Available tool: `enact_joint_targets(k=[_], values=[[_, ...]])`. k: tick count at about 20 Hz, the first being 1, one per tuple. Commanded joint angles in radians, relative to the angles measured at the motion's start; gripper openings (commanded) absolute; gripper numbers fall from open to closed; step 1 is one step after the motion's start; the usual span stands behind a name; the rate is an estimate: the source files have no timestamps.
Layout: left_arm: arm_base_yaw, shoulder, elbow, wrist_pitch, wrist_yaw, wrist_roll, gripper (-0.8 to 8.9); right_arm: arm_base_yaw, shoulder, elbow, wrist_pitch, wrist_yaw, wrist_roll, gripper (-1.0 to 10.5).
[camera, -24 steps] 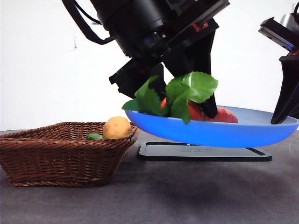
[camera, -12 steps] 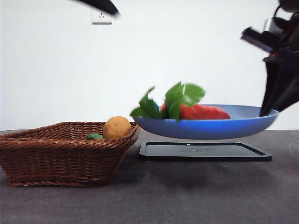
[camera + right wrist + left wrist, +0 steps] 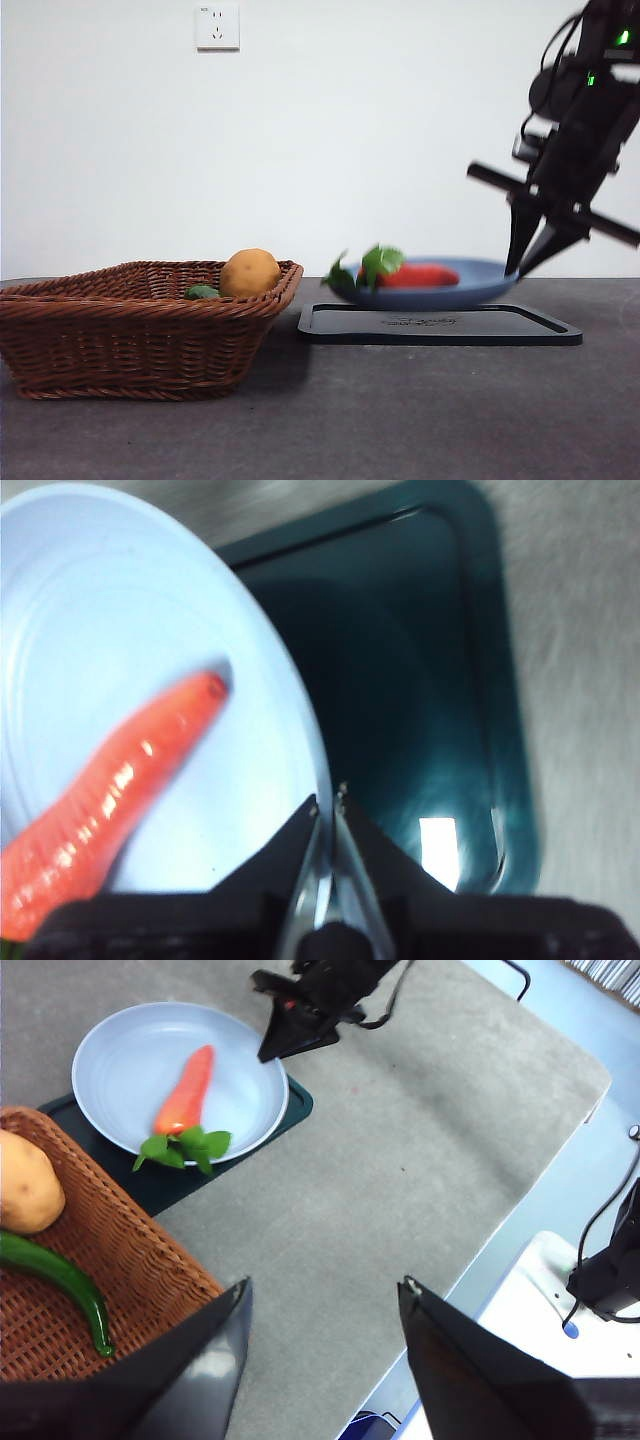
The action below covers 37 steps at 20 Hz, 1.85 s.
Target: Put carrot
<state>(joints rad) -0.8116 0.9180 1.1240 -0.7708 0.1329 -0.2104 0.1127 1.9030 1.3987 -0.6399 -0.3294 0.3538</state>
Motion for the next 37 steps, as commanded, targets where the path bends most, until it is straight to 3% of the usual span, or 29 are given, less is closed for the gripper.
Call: enact_joint_targets(k=[1, 6, 11, 15, 17, 19, 22, 23, 25, 28, 34, 37], values=[[-0.005, 0.006, 0.012, 0.008, -0.002, -0.006, 2.59, 0.006, 0.055, 0.018, 0.016, -0.005, 0.004, 0.0], [-0.005, 0.006, 0.012, 0.009, -0.002, -0.006, 2.59, 0.006, 0.08, 0.018, 0.027, 0.018, 0.004, 0.1], [-0.005, 0.013, 0.012, 0.01, -0.011, -0.004, 2.59, 0.004, 0.079, 0.018, 0.039, 0.021, 0.0, 2.3], [-0.005, 0.026, 0.012, 0.029, -0.12, 0.017, 2.58, 0.004, 0.046, 0.018, 0.011, 0.02, -0.006, 2.3], [-0.005, 0.045, 0.012, 0.056, -0.201, 0.068, 2.56, 0.005, 0.0, 0.018, -0.045, 0.021, -0.016, 2.3], [-0.005, 0.078, 0.012, 0.094, -0.363, 0.122, 2.29, 0.006, -0.06, 0.018, -0.119, 0.021, -0.048, 1.7], [0.005, 0.161, 0.012, 0.145, -0.664, 0.17, 0.5, 0.023, -0.163, 0.018, -0.267, 0.025, -0.109, 0.8], [0.021, 0.191, 0.012, 0.152, -0.723, 0.189, -0.02, 0.037, -0.194, 0.017, -0.312, 0.037, -0.129, 0.5], [0.07, 0.251, 0.012, 0.146, -0.714, 0.243, 0.06, 0.089, -0.266, 0.014, -0.376, 0.175, -0.154, 0.0], [0.174, 0.29, 0.01, 0.105, -0.577, 0.261, 0.06, 0.2, -0.374, 0.009, -0.403, 0.394, -0.152, 0.0], [0.361, 0.201, -0.066, 0.151, -0.388, 0.26, 0.06, 0.405, -0.635, -0.15, -0.21, 0.552, -0.148, 0.0], [0.389, 0.078, -0.205, 0.238, -0.362, 0.256, 0.06, 0.466, -0.783, -0.322, -0.059, 0.625, -0.149, 0.0]])
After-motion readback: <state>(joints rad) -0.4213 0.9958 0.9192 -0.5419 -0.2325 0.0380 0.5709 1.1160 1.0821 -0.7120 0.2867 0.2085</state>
